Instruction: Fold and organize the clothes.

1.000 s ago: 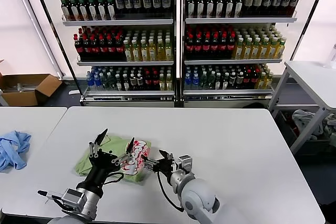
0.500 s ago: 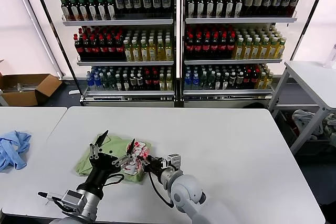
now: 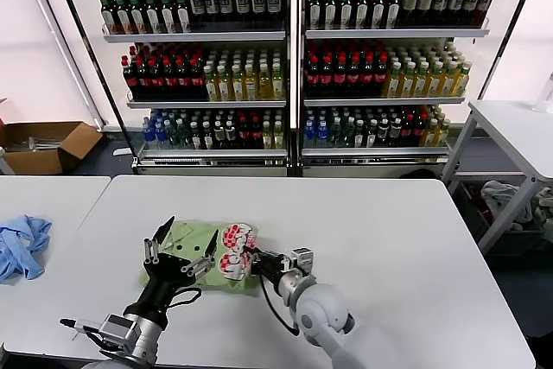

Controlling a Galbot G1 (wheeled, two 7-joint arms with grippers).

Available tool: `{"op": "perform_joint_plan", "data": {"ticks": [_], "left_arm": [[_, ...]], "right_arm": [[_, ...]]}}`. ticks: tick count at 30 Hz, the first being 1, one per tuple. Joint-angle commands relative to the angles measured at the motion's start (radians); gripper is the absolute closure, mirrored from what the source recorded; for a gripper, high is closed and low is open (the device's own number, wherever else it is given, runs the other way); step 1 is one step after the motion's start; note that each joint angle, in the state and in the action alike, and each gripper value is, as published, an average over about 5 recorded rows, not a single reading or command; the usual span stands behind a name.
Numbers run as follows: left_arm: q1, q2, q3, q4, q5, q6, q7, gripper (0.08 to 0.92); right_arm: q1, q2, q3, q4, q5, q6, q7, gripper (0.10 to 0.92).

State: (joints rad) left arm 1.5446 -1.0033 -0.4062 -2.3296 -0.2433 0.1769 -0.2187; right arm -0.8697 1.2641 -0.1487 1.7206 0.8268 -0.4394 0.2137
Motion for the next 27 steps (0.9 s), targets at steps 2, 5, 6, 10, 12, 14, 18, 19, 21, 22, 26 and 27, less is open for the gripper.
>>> {"op": "perform_joint_plan", "data": {"ticks": [2, 5, 6, 10, 12, 14, 18, 19, 21, 22, 26, 27], "left_arm": [[-0.002, -0.004, 0.010, 0.014, -0.003, -0.002, -0.004, 0.177], [-0.008, -0.007, 0.024, 0.021, -0.002, -0.002, -0.002, 0.177], [-0.010, -0.008, 0.027, 0.023, -0.002, -0.002, -0.002, 0.177], [-0.014, -0.010, 0.035, 0.028, -0.002, -0.001, 0.000, 0.177], [-0.010, -0.011, 0.035, 0.029, -0.002, -0.002, 0.000, 0.177], [-0.004, -0.011, 0.033, 0.028, -0.001, -0.004, 0.000, 0.177], [0.002, -0.009, 0.029, 0.026, -0.002, -0.005, 0.000, 0.177], [0.002, -0.009, 0.028, 0.026, -0.002, -0.005, 0.000, 0.177], [0.001, -0.009, 0.030, 0.025, -0.002, -0.005, 0.001, 0.177], [0.000, -0.009, 0.031, 0.024, -0.002, -0.005, 0.001, 0.177], [-0.002, -0.009, 0.032, 0.020, -0.009, -0.003, 0.002, 0.177], [-0.003, -0.007, 0.031, 0.022, -0.014, -0.003, 0.001, 0.177]], "right_arm": [[-0.131, -0.342, 0.212, 0.192, 0.028, 0.015, -0.043, 0.890], [-0.165, -0.388, 0.275, 0.185, 0.021, 0.016, -0.058, 0.890], [-0.165, -0.395, 0.284, 0.174, 0.001, 0.018, -0.059, 0.890], [-0.136, -0.391, 0.303, 0.108, -0.146, 0.052, -0.072, 0.889], [-0.118, -0.381, 0.314, 0.081, -0.204, 0.070, -0.082, 0.878], [-0.106, -0.375, 0.328, 0.070, -0.248, 0.075, -0.083, 0.842], [-0.129, -0.398, 0.363, 0.109, -0.305, 0.062, -0.086, 0.730], [-0.143, -0.408, 0.373, 0.126, -0.312, 0.055, -0.083, 0.695], [-0.180, -0.425, 0.402, 0.156, -0.317, 0.048, -0.071, 0.643], [-0.204, -0.431, 0.423, 0.174, -0.319, 0.053, -0.059, 0.617], [-0.342, -0.444, 0.571, 0.285, -0.317, 0.121, 0.044, 0.513], [-0.388, -0.444, 0.613, 0.322, -0.316, 0.141, 0.080, 0.479]]}}
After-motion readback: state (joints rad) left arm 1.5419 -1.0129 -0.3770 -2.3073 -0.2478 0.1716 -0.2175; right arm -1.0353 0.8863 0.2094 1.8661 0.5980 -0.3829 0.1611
